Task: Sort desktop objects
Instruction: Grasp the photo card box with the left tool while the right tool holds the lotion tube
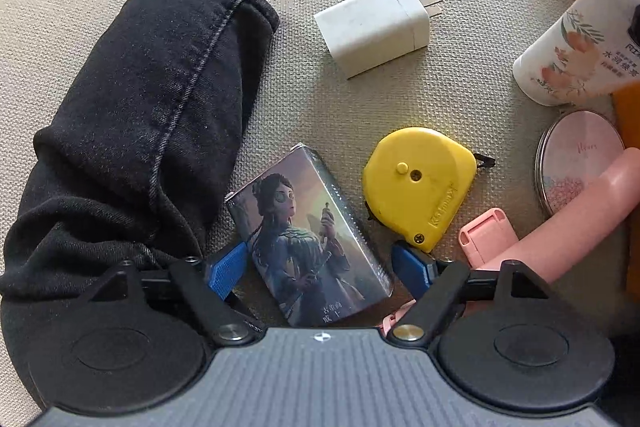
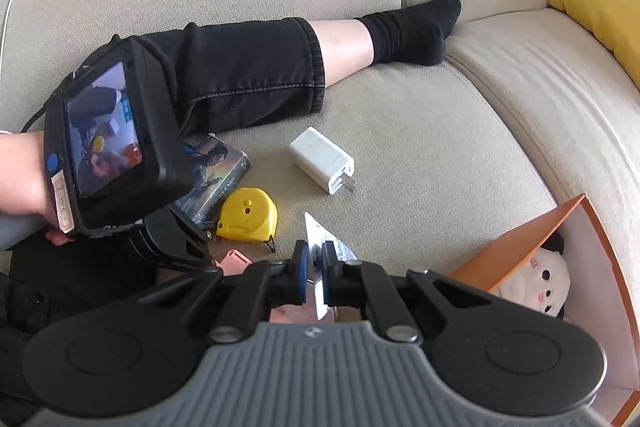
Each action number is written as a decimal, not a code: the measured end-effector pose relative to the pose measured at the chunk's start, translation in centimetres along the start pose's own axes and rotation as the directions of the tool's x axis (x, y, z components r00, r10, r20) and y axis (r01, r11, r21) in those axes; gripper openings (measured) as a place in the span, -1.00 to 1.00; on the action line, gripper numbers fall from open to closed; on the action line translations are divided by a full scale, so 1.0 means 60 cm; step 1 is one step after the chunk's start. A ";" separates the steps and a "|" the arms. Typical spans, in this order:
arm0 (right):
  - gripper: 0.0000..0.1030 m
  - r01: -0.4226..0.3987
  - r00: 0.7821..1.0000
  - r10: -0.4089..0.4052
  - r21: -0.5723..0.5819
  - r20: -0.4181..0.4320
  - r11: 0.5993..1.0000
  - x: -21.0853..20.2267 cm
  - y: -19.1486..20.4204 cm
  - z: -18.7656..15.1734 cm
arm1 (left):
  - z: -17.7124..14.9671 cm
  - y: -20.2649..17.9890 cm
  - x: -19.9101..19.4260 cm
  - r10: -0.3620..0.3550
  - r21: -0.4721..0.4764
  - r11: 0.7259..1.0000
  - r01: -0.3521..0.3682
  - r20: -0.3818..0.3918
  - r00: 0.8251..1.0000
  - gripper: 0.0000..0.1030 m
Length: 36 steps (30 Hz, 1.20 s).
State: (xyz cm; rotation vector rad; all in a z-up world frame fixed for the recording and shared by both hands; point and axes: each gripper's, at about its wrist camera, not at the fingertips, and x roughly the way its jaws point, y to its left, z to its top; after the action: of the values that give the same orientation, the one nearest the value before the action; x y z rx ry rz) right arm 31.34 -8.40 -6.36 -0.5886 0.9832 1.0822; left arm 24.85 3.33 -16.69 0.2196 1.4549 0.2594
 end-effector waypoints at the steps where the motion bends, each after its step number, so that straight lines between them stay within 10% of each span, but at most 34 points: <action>1: -0.86 0.000 1.000 0.000 0.001 0.001 1.000 0.001 0.000 -0.001 | 0.000 0.004 0.001 -0.012 -0.004 1.000 0.012 0.000 1.000 0.81; 10: -0.88 0.011 1.000 -0.011 0.023 0.016 1.000 0.000 -0.003 -0.010 | -0.021 0.023 -0.036 -0.121 -0.028 0.992 0.125 0.108 0.987 0.58; 15: -0.89 0.014 1.000 -0.015 0.028 0.017 1.000 -0.003 -0.004 -0.012 | -0.031 0.036 -0.068 -0.327 -0.082 0.935 0.344 0.170 0.930 0.43; 16: -0.89 0.015 1.000 -0.015 0.028 0.016 0.999 -0.003 -0.004 -0.011 | -0.032 0.034 -0.073 -0.360 -0.081 0.922 0.378 0.180 0.916 0.15; 28: -0.89 0.052 0.998 -0.052 0.023 -0.027 0.998 0.002 0.000 0.002 | -0.021 0.056 -0.066 -0.394 -0.173 0.888 0.426 0.191 0.899 0.27; 36: -0.89 0.057 0.998 -0.056 0.019 -0.034 0.998 0.004 0.003 0.007 | 0.026 0.062 -0.040 -0.333 -0.219 0.909 0.355 0.133 0.934 0.41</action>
State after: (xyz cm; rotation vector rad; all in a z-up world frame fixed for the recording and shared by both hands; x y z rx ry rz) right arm 31.36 -7.91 -6.35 -0.6164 0.9998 1.0140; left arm 26.01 6.15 -13.14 -0.2202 1.3297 0.1316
